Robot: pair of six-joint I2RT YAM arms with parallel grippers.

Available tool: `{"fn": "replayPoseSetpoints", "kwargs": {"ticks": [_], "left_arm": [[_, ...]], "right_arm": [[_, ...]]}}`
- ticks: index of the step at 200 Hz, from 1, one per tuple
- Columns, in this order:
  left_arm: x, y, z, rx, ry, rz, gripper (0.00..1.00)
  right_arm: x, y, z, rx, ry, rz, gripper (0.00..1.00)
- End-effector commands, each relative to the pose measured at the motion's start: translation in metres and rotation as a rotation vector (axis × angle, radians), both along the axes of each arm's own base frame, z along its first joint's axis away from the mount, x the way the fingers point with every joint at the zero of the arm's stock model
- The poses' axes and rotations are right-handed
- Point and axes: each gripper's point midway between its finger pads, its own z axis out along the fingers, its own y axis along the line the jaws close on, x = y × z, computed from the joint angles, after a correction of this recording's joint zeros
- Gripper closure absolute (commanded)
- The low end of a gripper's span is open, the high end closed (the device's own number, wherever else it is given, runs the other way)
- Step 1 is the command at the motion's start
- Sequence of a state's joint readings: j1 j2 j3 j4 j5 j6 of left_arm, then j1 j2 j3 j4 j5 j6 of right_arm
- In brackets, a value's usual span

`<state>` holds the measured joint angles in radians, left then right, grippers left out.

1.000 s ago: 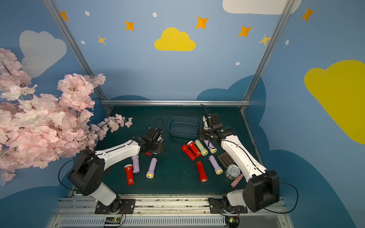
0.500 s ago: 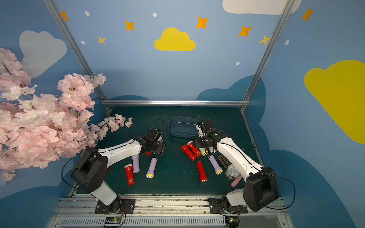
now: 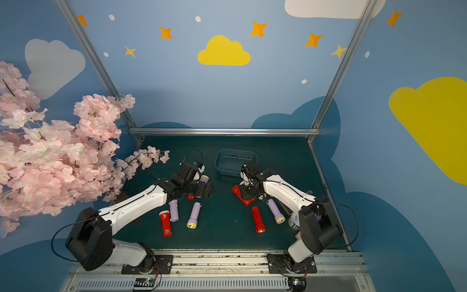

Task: Put the flashlights into the storage boxes
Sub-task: Pick up the flashlight from the center of the board.

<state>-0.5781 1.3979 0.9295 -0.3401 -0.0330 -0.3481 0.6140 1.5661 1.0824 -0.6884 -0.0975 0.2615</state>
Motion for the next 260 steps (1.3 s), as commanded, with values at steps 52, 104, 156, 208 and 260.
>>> {"fn": "replayPoseSetpoints", "kwargs": {"ticks": [52,104,156,208,260], "left_arm": [[-0.019,0.013,0.016,-0.035,-0.049,0.009,0.01],[-0.026,0.019,0.018,-0.038,-0.057,0.02,0.01],[-0.026,0.023,0.018,-0.035,-0.075,0.029,0.01],[-0.033,0.013,0.03,-0.091,-0.07,-0.022,0.01],[-0.045,0.01,0.064,-0.169,-0.119,-0.059,0.01]], "right_arm": [[-0.005,0.002,-0.019,-0.073,0.031,0.048,0.58],[0.005,-0.001,-0.029,-0.129,0.022,0.053,0.56],[0.011,0.005,-0.037,-0.144,0.043,0.069,0.56],[0.014,0.012,-0.044,-0.139,0.069,0.082,0.56],[0.018,0.023,-0.048,-0.128,0.088,0.089,0.56]]}}
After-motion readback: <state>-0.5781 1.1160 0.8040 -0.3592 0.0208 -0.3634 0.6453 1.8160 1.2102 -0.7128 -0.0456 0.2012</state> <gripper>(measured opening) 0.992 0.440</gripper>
